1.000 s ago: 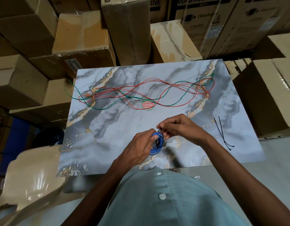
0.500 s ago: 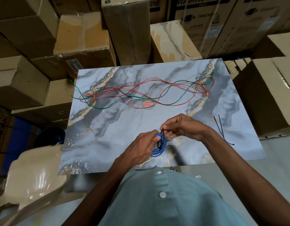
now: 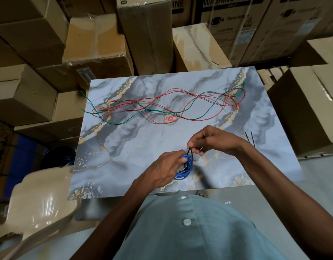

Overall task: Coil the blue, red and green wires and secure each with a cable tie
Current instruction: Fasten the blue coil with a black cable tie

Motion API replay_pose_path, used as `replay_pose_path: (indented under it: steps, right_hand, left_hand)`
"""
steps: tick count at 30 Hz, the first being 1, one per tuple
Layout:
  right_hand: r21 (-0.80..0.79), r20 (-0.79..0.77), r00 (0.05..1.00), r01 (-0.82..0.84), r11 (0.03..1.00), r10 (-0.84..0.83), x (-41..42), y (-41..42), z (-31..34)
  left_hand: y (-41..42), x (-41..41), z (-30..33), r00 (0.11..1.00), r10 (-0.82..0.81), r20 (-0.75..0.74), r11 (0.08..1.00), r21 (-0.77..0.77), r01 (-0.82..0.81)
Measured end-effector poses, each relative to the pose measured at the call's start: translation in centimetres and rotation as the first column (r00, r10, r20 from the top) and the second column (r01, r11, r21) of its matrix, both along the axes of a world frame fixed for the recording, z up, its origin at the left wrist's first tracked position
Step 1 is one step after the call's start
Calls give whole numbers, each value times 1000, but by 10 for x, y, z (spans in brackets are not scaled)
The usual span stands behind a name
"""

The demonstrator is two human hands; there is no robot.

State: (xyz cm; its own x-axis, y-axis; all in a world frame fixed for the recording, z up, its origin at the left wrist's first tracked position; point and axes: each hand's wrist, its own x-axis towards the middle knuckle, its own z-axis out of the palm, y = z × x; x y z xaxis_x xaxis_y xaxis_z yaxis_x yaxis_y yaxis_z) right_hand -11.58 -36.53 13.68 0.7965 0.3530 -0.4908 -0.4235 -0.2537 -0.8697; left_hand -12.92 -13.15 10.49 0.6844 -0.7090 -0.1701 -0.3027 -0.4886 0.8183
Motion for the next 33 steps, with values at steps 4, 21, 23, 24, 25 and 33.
replay_pose_path:
  steps: [4,21,23,24,25,33]
  right_hand:
    - [-44,79,994,73,996,-70,-4,3,-8]
    - [160,-128,958,275,948,-256,-15,27,-17]
    - [141,-58,962,273,952,-267,-17,27,-16]
    - [144,-46,962,273,951,-269,-18,27,-16]
    - [151,-42,964,265,952,-262,-18,27,-16]
    - [51,-41,918,396,917,-395,-20,43,-28]
  left_hand:
    - [-1,-1,-4,1000,3,11,1000,0,-3]
    - [-6,6,-11,989,127,-70,983,-122,-135]
    - [-6,5,-13,983,150,-106,980,-118,-162]
    - [-6,4,-15,977,168,-130,976,-115,-183]
    - [-5,4,-16,970,187,-153,972,-114,-205]
    - [-5,5,-24,954,284,-93,958,-5,-285]
